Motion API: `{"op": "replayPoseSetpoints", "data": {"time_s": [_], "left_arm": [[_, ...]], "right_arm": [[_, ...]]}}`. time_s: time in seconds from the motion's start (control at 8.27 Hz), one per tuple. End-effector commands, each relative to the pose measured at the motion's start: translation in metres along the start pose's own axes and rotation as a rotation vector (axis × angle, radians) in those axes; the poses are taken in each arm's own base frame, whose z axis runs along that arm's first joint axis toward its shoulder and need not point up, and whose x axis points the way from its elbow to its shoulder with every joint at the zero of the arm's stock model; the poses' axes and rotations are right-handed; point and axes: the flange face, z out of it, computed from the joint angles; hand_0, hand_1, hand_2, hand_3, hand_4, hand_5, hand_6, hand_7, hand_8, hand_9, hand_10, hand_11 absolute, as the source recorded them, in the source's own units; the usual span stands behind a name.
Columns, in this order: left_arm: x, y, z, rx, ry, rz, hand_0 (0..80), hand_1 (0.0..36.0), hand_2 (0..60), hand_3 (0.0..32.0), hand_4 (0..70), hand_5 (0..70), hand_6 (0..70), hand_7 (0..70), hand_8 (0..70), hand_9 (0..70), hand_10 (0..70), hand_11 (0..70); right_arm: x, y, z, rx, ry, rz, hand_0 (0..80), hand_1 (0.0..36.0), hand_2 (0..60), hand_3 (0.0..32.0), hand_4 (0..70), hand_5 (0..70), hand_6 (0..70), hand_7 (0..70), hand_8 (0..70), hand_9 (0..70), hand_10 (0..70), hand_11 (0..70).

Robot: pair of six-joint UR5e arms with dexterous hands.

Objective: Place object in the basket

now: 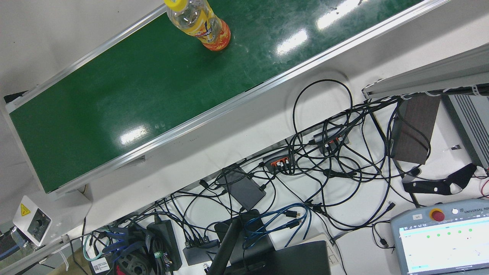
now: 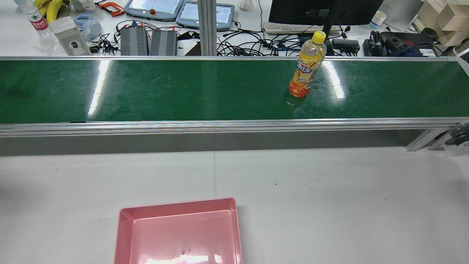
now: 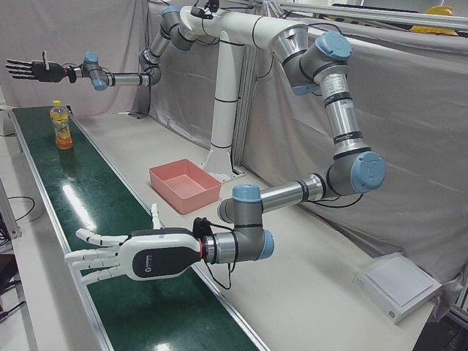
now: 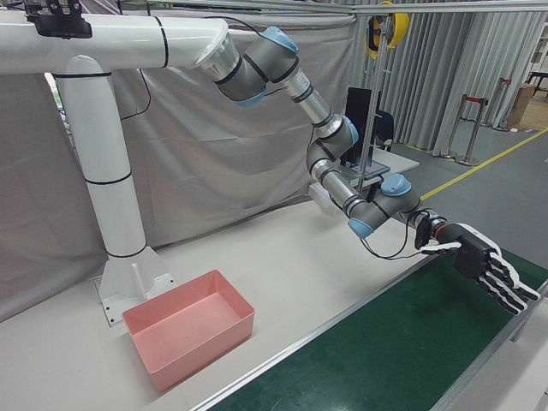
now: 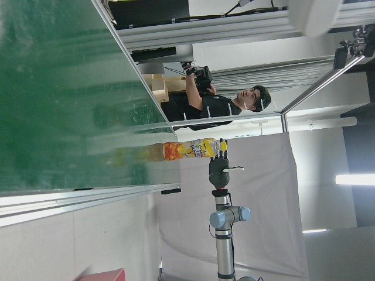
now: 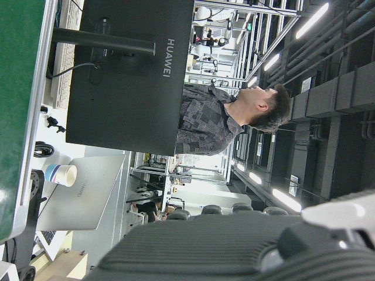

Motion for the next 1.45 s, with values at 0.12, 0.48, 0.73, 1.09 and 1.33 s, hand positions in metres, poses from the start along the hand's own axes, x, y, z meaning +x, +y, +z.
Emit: {"op": "replayPoseSetpoints", "data": {"time_s": [0.12, 0.48, 0.73, 1.09, 1.33], "left_arm": [[0.0013, 0.0001, -0.0002, 0.000, 0.002, 0.000, 63.7, 11.2, 0.0, 11.6, 7.1, 19.4, 0.0, 2.0, 7.3, 1.2, 1.7, 4.3], [0.0023, 0.0007, 0.0006, -0.001, 0.004, 0.001, 70.0, 14.8, 0.0, 3.4, 11.1, 20.9, 0.0, 2.8, 5.0, 2.4, 0.0, 2.0], [0.0023, 0.0007, 0.0006, -0.001, 0.004, 0.001, 68.3, 14.4, 0.0, 5.6, 10.3, 21.0, 0.0, 2.7, 5.4, 2.6, 0.0, 1.6], [0.0024, 0.0013, 0.0007, -0.001, 0.004, 0.001, 67.1, 14.0, 0.0, 4.8, 10.8, 20.8, 0.0, 2.3, 5.8, 3.0, 0.0, 1.3], [0.0024, 0.0015, 0.0002, -0.003, 0.004, 0.001, 66.4, 13.8, 0.0, 5.6, 10.1, 20.8, 0.0, 2.4, 6.1, 2.9, 0.0, 1.4]], "right_arm": [[-0.0001, 0.0008, 0.0007, -0.002, 0.001, 0.000, 0.0, 0.0, 0.0, 0.0, 0.0, 0.0, 0.0, 0.0, 0.0, 0.0, 0.0, 0.0], [-0.0002, 0.0000, -0.0001, 0.000, 0.000, 0.000, 0.0, 0.0, 0.0, 0.0, 0.0, 0.0, 0.0, 0.0, 0.0, 0.0, 0.0, 0.0], [-0.0002, 0.0000, -0.0001, 0.000, 0.000, 0.000, 0.0, 0.0, 0.0, 0.0, 0.0, 0.0, 0.0, 0.0, 0.0, 0.0, 0.0, 0.0], [-0.0003, 0.0007, 0.0000, -0.001, -0.001, 0.000, 0.0, 0.0, 0.0, 0.0, 0.0, 0.0, 0.0, 0.0, 0.0, 0.0, 0.0, 0.0], [-0.0001, 0.0000, -0.0001, 0.000, 0.001, 0.000, 0.0, 0.0, 0.0, 0.0, 0.0, 0.0, 0.0, 0.0, 0.0, 0.0, 0.0, 0.0]]}}
